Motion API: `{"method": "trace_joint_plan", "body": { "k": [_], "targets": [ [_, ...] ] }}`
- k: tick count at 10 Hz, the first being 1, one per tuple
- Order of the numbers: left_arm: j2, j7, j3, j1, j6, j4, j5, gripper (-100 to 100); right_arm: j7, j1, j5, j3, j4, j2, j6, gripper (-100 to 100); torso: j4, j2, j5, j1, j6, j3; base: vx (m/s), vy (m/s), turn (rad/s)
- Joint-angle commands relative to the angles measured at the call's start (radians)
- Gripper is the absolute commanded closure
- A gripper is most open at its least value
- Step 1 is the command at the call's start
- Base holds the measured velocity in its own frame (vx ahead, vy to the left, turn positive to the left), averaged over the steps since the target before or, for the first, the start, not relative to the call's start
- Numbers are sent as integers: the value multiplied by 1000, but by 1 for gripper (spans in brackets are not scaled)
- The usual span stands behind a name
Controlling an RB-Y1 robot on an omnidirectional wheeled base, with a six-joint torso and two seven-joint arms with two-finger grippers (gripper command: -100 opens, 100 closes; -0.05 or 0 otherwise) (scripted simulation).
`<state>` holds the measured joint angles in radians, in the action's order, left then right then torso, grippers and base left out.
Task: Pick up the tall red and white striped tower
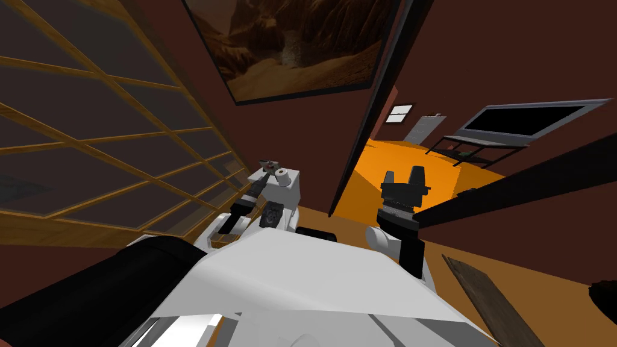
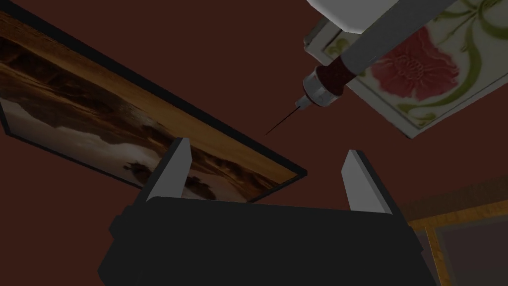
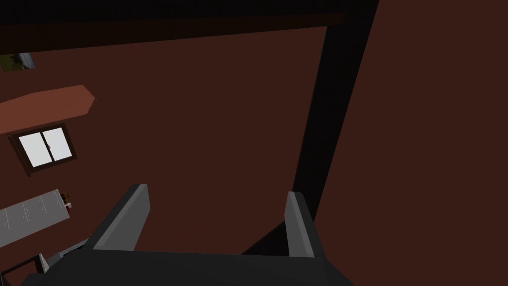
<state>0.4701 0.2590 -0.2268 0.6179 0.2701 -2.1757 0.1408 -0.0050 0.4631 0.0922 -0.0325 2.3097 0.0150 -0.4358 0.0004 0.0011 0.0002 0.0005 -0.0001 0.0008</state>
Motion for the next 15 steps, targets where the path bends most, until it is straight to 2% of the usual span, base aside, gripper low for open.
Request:
{"method": "trace_joint_plan", "body": {
  "k": [1, 3, 4, 6, 12, 13, 14, 15],
  "targets": [
    [33, 11, -20, 8, -11, 13, 16, -100, 0, 0, 0, 0, 0, 0, 0, 0, 0, 0, 0, 0, 0, 0, -8, -2, -49],
    [67, 28, -35, 19, -23, 23, 37, -100, 0, 0, 0, 0, 0, 0, 0, 0, 0, -2, 0, 0, 0, -1, 10, -1, -44],
    [97, 46, -46, 30, -34, 30, 57, -100, 0, 0, 0, 0, 0, 0, 0, 0, -1, -2, 0, 0, 0, -1, 45, 7, -40],
    [135, 75, -51, 43, -53, 34, 87, -100, 0, 0, 0, 0, 0, 0, 0, 0, -1, -6, 0, 1, 0, -3, 80, 14, 6],
    [240, 181, -20, 90, -116, 0, 188, -100, 0, 1, 0, 0, 0, 0, 0, 0, -3, -15, 0, 2, 0, -9, 175, 15, 63],
    [228, 169, -24, 85, -108, 4, 177, -100, 0, 0, 0, 0, 0, 0, 0, 0, -3, -14, 0, 2, 0, -8, 76, 8, 11],
    [230, 173, -23, 86, -111, 3, 179, 0, 0, 0, 0, 0, 0, 0, 0, 0, -2, -9, 0, 1, 0, -6, 15, 2, -3],
    [260, 196, 18, 35, -93, 53, 130, -100, 0, 0, 0, 0, 0, 0, 0, 0, -1, -5, 0, 1, 0, -3, -109, -18, -194]
  ]
}}
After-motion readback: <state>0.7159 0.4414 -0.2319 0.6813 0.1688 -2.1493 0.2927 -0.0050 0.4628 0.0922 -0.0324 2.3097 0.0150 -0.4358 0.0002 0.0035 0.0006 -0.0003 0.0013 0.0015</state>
